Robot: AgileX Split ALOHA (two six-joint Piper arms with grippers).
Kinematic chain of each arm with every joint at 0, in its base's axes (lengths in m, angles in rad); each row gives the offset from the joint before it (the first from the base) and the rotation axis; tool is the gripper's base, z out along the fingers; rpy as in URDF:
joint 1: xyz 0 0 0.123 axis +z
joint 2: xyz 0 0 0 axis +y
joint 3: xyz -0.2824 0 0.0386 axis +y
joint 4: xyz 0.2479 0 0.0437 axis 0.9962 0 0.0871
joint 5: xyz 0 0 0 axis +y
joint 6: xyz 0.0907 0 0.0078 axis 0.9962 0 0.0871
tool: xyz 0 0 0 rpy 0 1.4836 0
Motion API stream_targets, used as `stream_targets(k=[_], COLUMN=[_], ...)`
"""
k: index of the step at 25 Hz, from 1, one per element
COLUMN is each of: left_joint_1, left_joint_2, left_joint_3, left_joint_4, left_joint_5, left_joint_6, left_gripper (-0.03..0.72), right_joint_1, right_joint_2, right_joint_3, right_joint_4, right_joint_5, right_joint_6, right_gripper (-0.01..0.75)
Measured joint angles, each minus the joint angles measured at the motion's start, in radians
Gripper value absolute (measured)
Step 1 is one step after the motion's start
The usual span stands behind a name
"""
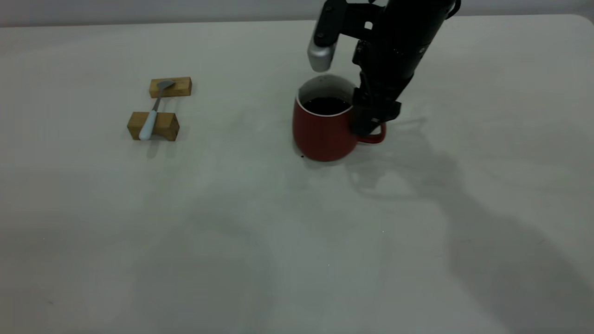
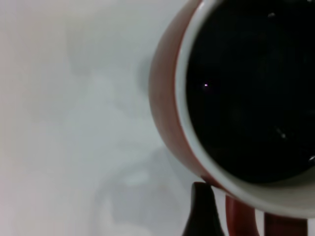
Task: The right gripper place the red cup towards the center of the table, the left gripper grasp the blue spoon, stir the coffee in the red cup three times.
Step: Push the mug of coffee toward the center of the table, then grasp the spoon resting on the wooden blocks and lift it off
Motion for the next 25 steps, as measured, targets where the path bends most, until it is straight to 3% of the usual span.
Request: stream_targets(k=[7, 13, 21, 25], left_joint_1=[0.0, 0.0, 0.0, 0.0], left_joint_2=[0.0, 0.0, 0.0, 0.0], left_joint_3=[0.0, 0.0, 0.0, 0.0], left_joint_4=[0.0, 0.0, 0.0, 0.0], left_joint_5=[0.0, 0.0, 0.0, 0.0], left_joint_6=[0.0, 0.0, 0.0, 0.0], left_gripper=[0.496, 0.496, 0.496, 0.496], right_joint_1=[-0.007, -0.071, -0.107, -0.11], right_joint_2=[-0.022, -0.234, -0.655, -0.821], right_joint_3=[0.0, 0.0, 0.0, 0.003], right_joint_4=[0.019, 0.018, -0.017, -0.092], right_joint_5=[0.039, 0.323, 0.699, 0.745], right_joint_6=[0.037, 0.168, 0.548, 0.774], right_gripper=[0.6, 0.595, 0.591, 0.591])
